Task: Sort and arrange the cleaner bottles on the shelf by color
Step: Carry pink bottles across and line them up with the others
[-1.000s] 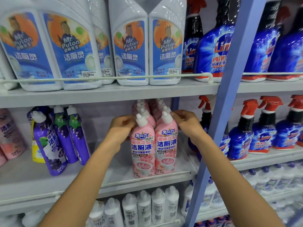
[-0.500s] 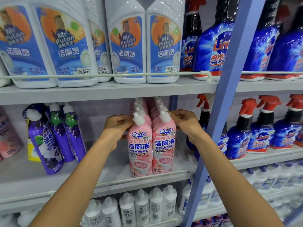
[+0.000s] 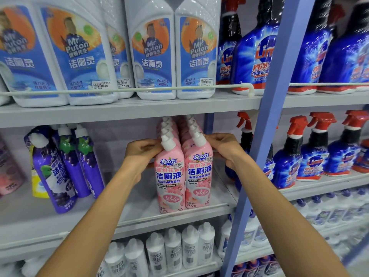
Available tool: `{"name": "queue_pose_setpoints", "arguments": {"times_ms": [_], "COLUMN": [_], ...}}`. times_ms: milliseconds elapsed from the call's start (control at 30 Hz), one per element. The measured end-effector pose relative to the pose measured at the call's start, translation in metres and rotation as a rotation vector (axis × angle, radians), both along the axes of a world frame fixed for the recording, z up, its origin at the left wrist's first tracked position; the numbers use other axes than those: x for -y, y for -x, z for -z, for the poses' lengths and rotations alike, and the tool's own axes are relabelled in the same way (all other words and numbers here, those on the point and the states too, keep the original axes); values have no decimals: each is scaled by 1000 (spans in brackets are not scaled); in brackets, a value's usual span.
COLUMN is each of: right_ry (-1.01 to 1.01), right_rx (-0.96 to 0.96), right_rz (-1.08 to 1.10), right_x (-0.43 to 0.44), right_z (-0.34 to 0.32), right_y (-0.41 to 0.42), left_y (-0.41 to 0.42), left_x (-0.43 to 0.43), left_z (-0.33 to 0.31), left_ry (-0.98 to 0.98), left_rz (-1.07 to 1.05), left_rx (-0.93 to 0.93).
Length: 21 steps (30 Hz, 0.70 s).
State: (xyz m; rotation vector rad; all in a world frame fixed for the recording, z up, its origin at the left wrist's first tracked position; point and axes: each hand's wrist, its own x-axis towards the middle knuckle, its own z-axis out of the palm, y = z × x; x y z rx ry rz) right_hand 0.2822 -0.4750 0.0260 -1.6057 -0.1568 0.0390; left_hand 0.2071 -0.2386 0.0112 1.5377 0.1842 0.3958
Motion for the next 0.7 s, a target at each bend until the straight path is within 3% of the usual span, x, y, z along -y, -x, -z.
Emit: {"name": "queue_pose_setpoints", "arguments": {"times_ms": [200,367,467,700], "right_ry": [1,51,99,119], "right_rx": [96,268,349,391], "right_rz": [-33,-81,-17,-3], "right_x": [17,22,19,21], "right_z": [14,54,60,64], "right_y": [24,48,45,42], "left_y": [25,58,56,58], "left_x": [-3,13,23,32], "left_z": [22,58,71,77], "left_ry": [-141,-297,-451,-516], "left_rz": [-84,74,-30,-144], "left_rx": [72,47,51,76]}}
